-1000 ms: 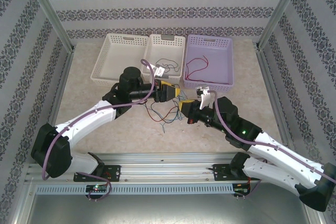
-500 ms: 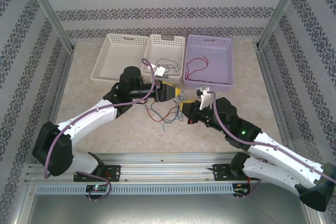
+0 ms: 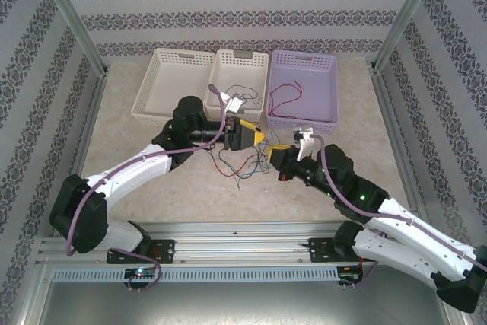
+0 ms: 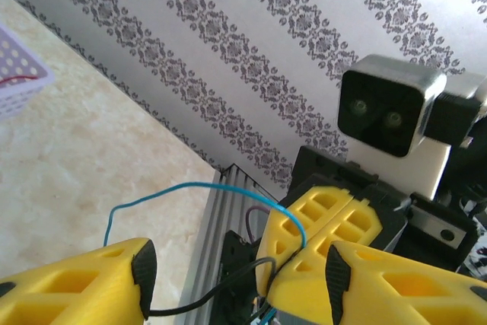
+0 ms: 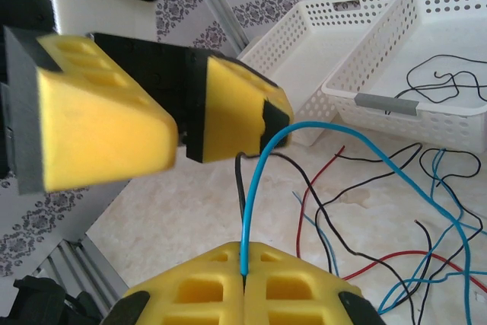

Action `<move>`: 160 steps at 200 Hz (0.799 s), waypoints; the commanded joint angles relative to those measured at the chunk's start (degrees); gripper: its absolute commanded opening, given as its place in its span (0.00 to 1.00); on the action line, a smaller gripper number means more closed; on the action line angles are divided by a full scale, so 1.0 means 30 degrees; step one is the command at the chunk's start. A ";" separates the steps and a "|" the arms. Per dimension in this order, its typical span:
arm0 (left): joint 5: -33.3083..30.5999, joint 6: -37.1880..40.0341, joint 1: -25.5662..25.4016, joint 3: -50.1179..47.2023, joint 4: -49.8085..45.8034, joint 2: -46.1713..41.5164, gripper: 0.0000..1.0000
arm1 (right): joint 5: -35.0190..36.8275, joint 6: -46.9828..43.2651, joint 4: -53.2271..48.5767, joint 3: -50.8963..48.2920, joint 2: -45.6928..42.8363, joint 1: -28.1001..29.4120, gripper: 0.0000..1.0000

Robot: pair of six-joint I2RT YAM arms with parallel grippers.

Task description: Untangle the cables

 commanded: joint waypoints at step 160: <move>0.3178 0.0338 -0.1406 0.0428 0.1183 0.0395 0.19 | -0.0409 0.0439 -0.0151 0.0309 -0.0758 -0.0642 0.00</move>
